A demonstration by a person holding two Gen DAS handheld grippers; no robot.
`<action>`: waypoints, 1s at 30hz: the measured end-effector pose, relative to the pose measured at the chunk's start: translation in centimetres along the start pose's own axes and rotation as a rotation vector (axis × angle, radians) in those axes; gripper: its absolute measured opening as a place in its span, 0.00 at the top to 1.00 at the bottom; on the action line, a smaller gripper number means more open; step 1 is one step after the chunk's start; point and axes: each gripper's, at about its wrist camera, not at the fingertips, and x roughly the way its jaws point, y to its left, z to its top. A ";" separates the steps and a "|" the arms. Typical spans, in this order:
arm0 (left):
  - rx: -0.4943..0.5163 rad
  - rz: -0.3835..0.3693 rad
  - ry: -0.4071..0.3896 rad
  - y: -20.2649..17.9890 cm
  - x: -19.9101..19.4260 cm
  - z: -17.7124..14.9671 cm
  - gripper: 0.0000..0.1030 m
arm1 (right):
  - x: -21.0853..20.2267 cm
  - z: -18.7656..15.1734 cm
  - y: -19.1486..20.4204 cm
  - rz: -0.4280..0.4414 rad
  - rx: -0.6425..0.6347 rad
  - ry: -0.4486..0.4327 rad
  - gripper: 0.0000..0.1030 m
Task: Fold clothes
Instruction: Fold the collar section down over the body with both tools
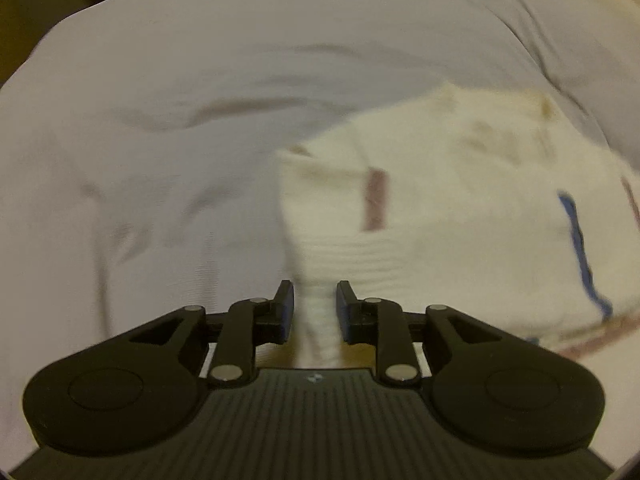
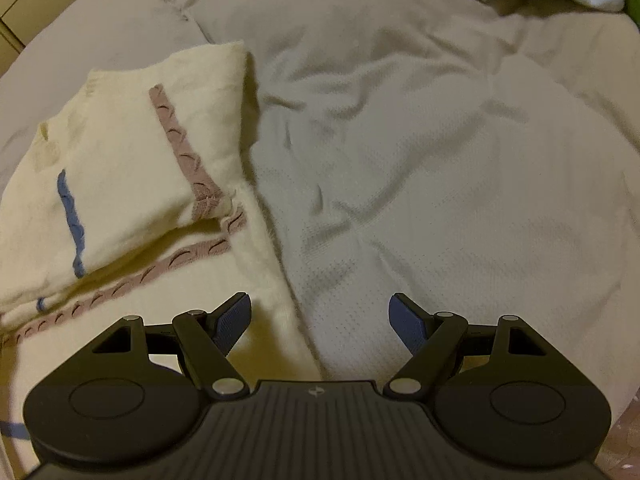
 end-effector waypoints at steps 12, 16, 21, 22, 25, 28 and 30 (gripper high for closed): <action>0.191 -0.082 0.009 -3.6 0.6 -1.6 0.80 | -0.9 -2.3 2.9 0.047 -0.131 -0.048 0.40; 0.214 -0.044 0.047 -1.8 0.1 -4.2 0.80 | 0.6 -5.1 2.0 -0.053 -0.161 0.062 0.41; 0.188 -0.139 0.047 1.5 -6.5 -8.9 0.83 | -3.7 -8.2 0.1 -0.079 -0.096 -0.004 0.42; 0.200 -0.171 0.049 1.4 -7.7 -10.2 0.83 | -4.6 -8.7 0.2 -0.077 -0.108 -0.028 0.42; 0.260 -0.234 0.094 0.0 -9.4 -14.6 0.85 | -5.6 -10.7 1.4 0.008 -0.159 -0.052 0.47; 0.278 -0.235 0.163 -0.6 -9.7 -19.0 0.86 | -3.9 -13.3 3.3 0.020 -0.243 0.036 0.50; 0.263 -0.205 0.213 -0.3 -9.9 -21.8 0.86 | -2.8 -15.8 3.5 -0.028 -0.310 0.091 0.50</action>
